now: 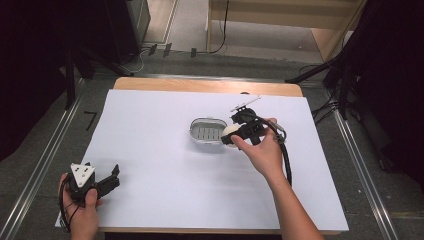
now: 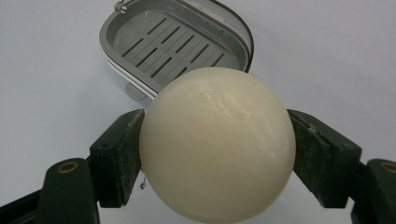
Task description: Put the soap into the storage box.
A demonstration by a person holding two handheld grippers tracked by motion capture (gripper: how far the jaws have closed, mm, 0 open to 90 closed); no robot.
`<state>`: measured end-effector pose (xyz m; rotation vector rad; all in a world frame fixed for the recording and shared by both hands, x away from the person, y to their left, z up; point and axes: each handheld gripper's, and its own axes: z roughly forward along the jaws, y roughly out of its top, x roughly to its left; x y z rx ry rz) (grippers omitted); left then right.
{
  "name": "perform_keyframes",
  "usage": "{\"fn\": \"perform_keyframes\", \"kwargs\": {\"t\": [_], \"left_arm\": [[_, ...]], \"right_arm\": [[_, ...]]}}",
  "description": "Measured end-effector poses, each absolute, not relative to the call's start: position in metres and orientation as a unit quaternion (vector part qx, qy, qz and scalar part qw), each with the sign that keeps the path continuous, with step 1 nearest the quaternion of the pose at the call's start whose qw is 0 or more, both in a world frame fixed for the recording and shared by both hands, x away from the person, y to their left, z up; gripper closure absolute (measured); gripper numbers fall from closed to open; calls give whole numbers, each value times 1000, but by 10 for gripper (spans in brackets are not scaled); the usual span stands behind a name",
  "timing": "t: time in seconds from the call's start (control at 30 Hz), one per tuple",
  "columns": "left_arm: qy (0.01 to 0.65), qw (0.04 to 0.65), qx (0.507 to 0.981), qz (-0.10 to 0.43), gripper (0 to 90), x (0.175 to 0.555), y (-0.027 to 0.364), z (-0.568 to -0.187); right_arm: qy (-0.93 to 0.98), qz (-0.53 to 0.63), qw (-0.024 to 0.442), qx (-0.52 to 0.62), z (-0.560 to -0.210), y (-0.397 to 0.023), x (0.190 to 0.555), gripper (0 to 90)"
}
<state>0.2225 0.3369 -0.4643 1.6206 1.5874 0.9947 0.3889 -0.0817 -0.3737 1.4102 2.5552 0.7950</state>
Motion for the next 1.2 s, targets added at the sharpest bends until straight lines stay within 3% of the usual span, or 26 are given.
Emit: {"fn": "perform_keyframes", "kwargs": {"t": [1.2], "left_arm": [[603, 327, 620, 379, 140, 222, 337, -464]], "right_arm": [[844, 243, 39, 476, -383, -28, 431, 246]]}}
